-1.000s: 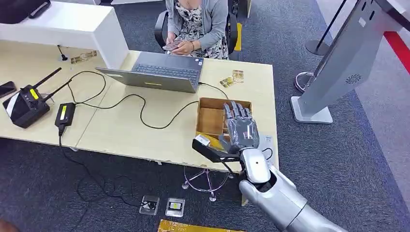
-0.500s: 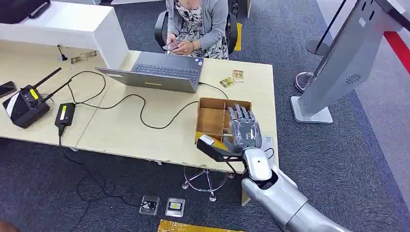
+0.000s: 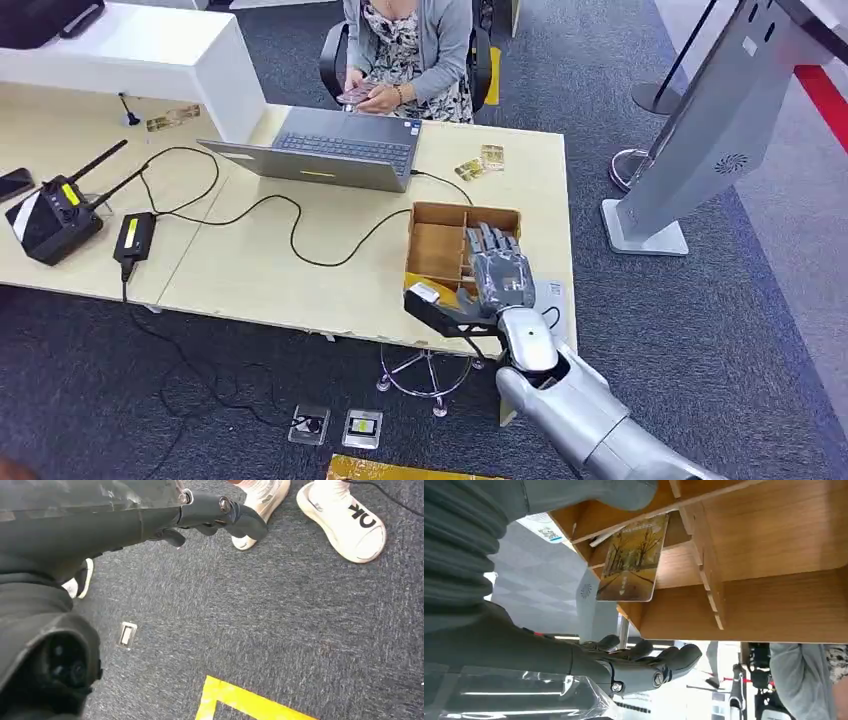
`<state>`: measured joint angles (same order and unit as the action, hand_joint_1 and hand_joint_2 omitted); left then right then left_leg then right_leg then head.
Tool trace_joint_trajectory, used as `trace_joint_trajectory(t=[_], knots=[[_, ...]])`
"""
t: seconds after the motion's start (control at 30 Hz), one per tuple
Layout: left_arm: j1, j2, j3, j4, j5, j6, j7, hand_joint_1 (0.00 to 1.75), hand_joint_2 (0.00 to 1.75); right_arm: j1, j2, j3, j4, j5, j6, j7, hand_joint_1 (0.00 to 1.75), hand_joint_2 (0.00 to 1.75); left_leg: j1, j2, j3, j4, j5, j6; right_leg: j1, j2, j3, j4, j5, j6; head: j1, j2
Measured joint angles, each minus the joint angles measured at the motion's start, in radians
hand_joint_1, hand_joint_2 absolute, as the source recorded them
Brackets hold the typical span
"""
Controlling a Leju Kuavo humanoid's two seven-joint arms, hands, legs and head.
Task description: Pass the card to the sensor for recognition and then transmit it.
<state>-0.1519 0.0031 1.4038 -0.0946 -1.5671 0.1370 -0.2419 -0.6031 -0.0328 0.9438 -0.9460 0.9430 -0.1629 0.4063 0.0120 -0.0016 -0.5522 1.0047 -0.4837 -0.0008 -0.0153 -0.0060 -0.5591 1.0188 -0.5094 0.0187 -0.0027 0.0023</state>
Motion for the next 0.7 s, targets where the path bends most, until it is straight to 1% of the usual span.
trace_joint_trajectory(t=[0.2, 0.7], knots=[[0.0, -0.001, -0.001, 0.0, 0.0, 0.0, 0.0, 0.0, 0.0, -0.002, 0.003, 0.004, 0.019, -0.008, -0.001, 0.004, 0.0, 1.75, 0.0, 0.0, 0.0, 0.0, 0.0, 0.0, 0.0, 0.0, 0.0, 0.0, 0.0, 0.0, 0.0, 0.0], [0.0, -0.004, -0.001, 0.0, 0.0, 0.0, -0.001, 0.0, 0.0, -0.007, 0.003, 0.005, 0.059, -0.011, -0.029, 0.023, 0.0, 1.75, 0.0, 0.0, 0.0, 0.0, 0.0, 0.0, 0.0, 0.0, 0.0, 0.0, 0.0, 0.0, 0.0, 0.0]])
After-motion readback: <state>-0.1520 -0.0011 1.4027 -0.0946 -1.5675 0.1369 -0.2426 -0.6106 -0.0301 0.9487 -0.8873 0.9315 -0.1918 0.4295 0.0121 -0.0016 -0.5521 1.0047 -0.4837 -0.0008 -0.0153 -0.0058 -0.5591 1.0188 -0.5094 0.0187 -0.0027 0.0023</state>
